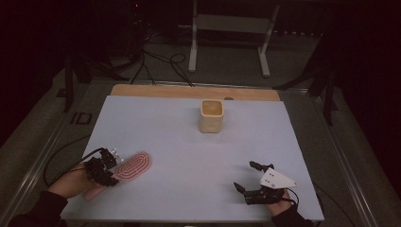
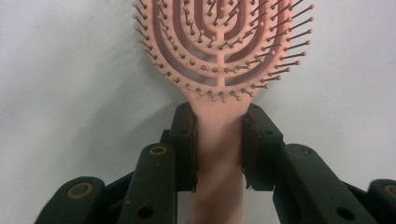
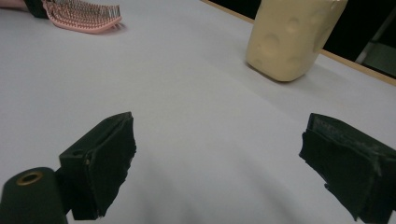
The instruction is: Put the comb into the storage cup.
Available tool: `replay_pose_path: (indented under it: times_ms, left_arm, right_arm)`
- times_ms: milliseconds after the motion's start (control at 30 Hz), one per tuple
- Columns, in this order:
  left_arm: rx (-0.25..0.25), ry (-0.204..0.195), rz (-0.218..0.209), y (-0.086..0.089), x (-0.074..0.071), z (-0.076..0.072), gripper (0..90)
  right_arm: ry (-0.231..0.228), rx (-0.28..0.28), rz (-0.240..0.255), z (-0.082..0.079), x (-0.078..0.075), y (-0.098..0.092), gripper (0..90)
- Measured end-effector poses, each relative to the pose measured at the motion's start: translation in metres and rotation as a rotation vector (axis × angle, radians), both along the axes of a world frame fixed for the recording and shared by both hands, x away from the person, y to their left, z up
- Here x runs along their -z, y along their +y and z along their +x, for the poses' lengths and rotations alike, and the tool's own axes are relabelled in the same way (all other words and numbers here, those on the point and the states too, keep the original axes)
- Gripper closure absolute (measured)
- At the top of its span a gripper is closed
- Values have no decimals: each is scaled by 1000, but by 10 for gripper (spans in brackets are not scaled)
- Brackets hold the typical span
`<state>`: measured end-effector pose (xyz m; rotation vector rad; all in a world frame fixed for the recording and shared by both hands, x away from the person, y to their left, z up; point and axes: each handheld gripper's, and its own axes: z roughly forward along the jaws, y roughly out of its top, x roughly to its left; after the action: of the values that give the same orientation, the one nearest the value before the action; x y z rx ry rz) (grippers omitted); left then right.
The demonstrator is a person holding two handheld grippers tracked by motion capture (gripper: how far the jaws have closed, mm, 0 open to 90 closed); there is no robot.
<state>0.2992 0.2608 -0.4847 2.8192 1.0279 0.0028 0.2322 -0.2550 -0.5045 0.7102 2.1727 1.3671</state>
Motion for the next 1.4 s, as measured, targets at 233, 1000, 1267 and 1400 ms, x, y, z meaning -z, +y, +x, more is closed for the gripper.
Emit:
replay_pose_path:
  times_ms: [233,1000,1267,1400]
  left_arm:
    - [-9,0,-5,0,-1,1,697]
    - [-40,-181,-185,-24,-35,4,698]
    - [-62,-219,-272,-30,-44,9,698]
    - [-52,-249,-287,-40,-47,10,698]
  right_arm:
    - [0,0,2,0,0,0,94]
    - [-2,0,-2,1,0,0,94]
    - [-2,-1,-1,1,0,-1,94]
    - [-2,0,1,1,0,0,94]
